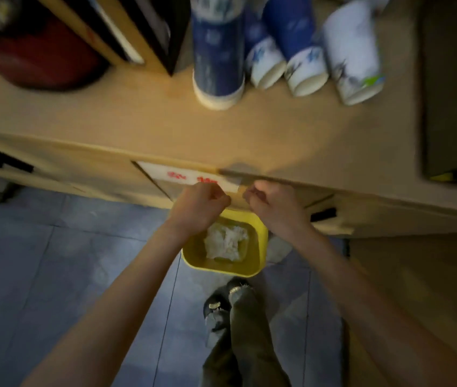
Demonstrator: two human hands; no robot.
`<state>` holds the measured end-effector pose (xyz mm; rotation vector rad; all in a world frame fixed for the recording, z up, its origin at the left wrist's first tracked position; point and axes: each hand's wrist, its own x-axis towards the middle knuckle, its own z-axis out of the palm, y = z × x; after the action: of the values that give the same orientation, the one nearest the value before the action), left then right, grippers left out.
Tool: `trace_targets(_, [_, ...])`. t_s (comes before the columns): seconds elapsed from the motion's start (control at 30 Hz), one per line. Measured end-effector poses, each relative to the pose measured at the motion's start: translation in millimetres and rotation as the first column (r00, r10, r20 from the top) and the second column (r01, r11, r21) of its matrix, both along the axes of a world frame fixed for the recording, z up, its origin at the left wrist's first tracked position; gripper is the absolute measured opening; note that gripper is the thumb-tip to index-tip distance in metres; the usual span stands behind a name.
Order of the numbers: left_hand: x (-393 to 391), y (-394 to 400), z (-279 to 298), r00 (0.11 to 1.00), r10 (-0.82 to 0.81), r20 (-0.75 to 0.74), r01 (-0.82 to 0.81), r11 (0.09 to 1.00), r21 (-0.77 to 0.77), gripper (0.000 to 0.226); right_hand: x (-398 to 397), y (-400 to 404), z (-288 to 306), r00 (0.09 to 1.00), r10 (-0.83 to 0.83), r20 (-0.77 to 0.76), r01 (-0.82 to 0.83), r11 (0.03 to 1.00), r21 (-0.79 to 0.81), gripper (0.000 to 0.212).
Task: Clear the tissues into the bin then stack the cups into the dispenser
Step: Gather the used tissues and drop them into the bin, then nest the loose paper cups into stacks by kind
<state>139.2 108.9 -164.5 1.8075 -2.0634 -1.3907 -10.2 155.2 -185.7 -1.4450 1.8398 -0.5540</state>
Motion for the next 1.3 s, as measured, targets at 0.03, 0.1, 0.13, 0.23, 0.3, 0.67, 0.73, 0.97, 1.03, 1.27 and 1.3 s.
trace_targets(0.03, [-3.2,-7.1,17.4,1.000,-0.003,-0.001,0.003,0.999,-0.040,0.023,-3.7,-4.6,17.1,0.999,-0.048,0.021,0.049,0.998,-0.049,0.020])
trace_targets(0.1, [-11.4,-21.2,50.0,1.000,-0.007,-0.017,0.005,0.991,-0.134,0.018,-13.5,-15.0,49.3,0.992,-0.123,0.038,0.127,0.983,-0.135,0.022])
trace_targets(0.13, [-16.6,-27.8,64.2,1.000,-0.005,-0.028,0.000,0.985,-0.173,0.018,-19.5,-20.1,64.5,0.987,-0.157,0.036,0.161,0.972,-0.171,0.022])
trace_targets(0.23, [-36.6,-44.4,99.4,0.998,0.018,-0.063,-0.034,0.964,-0.263,0.026,-42.5,-33.2,100.6,0.966,-0.250,0.065,0.258,0.930,-0.261,0.016])
trace_targets(0.3, [-51.7,-54.9,115.0,0.996,0.020,-0.081,-0.045,0.945,-0.323,0.028,-59.6,-41.5,117.5,0.955,-0.282,0.094,0.297,0.913,-0.278,0.014])
trace_targets(0.67, [-134.2,-100.7,124.5,0.970,0.182,-0.162,-0.224,0.926,-0.305,0.047,-123.6,-112.0,131.8,0.937,-0.322,0.135,0.347,0.907,-0.239,0.033])
trace_targets(0.73, [-143.9,-107.2,117.4,0.963,0.231,-0.140,-0.259,0.936,-0.237,0.056,-124.5,-128.2,124.7,0.938,-0.310,0.155,0.335,0.925,-0.181,0.043])
trace_targets(0.97, [-168.0,-141.2,101.0,0.929,0.331,-0.163,-0.364,0.897,-0.252,0.057,-111.4,-155.0,86.8,0.937,-0.345,-0.051,0.343,0.938,-0.053,0.064])
trace_targets(1.03, [-172.8,-150.8,96.1,0.927,0.350,-0.136,-0.374,0.887,-0.270,0.058,-106.1,-157.9,78.1,0.930,-0.361,-0.073,0.358,0.932,-0.045,0.068])
trace_targets(1.27, [-178.0,-175.5,75.1,0.935,0.349,0.054,-0.322,0.905,-0.276,0.061,-104.6,-168.5,58.6,0.922,-0.371,-0.111,0.375,0.927,0.025,0.074])
trace_targets(1.3, [-178.8,-178.4,73.0,0.932,0.357,0.066,-0.326,0.904,-0.277,0.062,-106.0,-168.7,56.9,0.922,-0.374,-0.101,0.379,0.925,0.035,0.076])
